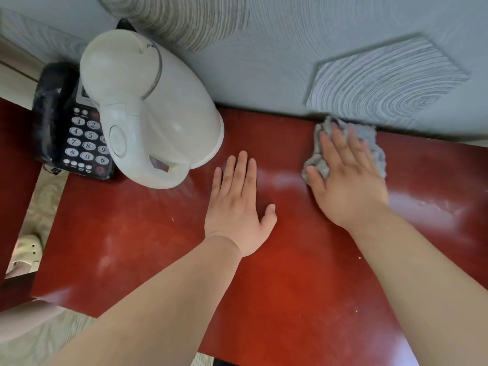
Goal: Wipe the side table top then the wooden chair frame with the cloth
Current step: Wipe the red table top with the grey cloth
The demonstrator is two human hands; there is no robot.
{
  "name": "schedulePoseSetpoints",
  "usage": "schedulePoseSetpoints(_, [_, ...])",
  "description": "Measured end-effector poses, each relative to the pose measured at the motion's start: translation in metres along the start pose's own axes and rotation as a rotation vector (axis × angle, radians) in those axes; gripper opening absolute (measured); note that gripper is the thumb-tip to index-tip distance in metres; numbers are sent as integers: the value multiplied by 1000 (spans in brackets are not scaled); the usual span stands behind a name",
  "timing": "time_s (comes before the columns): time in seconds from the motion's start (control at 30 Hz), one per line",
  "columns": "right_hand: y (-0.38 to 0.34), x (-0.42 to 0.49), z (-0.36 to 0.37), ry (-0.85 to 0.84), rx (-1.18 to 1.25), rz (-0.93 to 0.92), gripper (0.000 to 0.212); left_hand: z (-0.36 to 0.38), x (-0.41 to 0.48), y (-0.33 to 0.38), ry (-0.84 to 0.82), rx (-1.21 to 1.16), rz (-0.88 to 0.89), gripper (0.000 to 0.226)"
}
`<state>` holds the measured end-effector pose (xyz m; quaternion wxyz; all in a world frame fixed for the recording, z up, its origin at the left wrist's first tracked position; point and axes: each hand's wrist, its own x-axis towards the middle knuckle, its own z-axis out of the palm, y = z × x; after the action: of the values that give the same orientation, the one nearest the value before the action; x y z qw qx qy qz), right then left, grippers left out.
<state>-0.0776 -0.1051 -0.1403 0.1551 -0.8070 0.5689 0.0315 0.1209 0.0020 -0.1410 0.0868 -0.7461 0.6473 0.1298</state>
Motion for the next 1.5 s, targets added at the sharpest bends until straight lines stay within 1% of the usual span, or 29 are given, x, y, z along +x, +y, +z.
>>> schedulePoseSetpoints(0.1, [22,-20,-4,-2,5,147,78,1,0,0,8,-1,0,93])
schedulePoseSetpoints(0.17, [9,-17,-4,-2,-9,199,78,1,1,0,14,0,0,93])
schedulePoseSetpoints(0.2, [-3,-13,-3,3,-9,197,78,0,0,0,12,1,1,93])
schedulePoseSetpoints(0.33, [-48,15,4,-21,-13,-11,74,-1,0,0,8,23,0,93])
schedulePoseSetpoints(0.4, [-49,24,4,-24,-13,-75,74,0,0,0,17,23,-1,93])
schedulePoseSetpoints(0.47, [-32,21,3,-21,-5,-82,75,0,0,1,15,16,-1,93])
schedulePoseSetpoints(0.6, [8,-11,-2,12,18,92,74,0,0,1,13,20,-3,92])
schedulePoseSetpoints(0.7, [1,-12,-4,-11,17,173,72,1,0,1,21,16,-1,92])
schedulePoseSetpoints(0.77, [-24,2,-4,16,34,117,73,1,0,0,25,0,-2,93])
schedulePoseSetpoints(0.9, [-85,38,2,-48,37,-147,71,2,0,-1,41,11,5,95])
schedulePoseSetpoints(1.0, [-93,46,3,-68,34,-176,72,3,0,-1,39,28,8,95])
schedulePoseSetpoints(1.07, [-70,32,3,-53,28,-136,74,2,0,-1,28,24,12,95])
schedulePoseSetpoints(1.13, [-38,6,2,-32,29,-39,75,1,-1,-1,21,20,9,95])
schedulePoseSetpoints(1.2, [-11,-21,-1,-48,30,75,78,1,0,-1,15,17,3,94])
schedulePoseSetpoints(1.27, [-2,-38,-1,-69,3,164,82,1,0,-1,28,10,0,94])
schedulePoseSetpoints(1.33, [-13,-38,2,-61,-16,213,84,1,0,-1,35,-2,3,93])
schedulePoseSetpoints(1.4, [-33,-31,5,-54,-15,175,82,3,-1,-1,50,-13,13,92])
schedulePoseSetpoints(1.5, [-58,-23,11,-83,-27,9,74,5,-1,-1,61,-21,25,88])
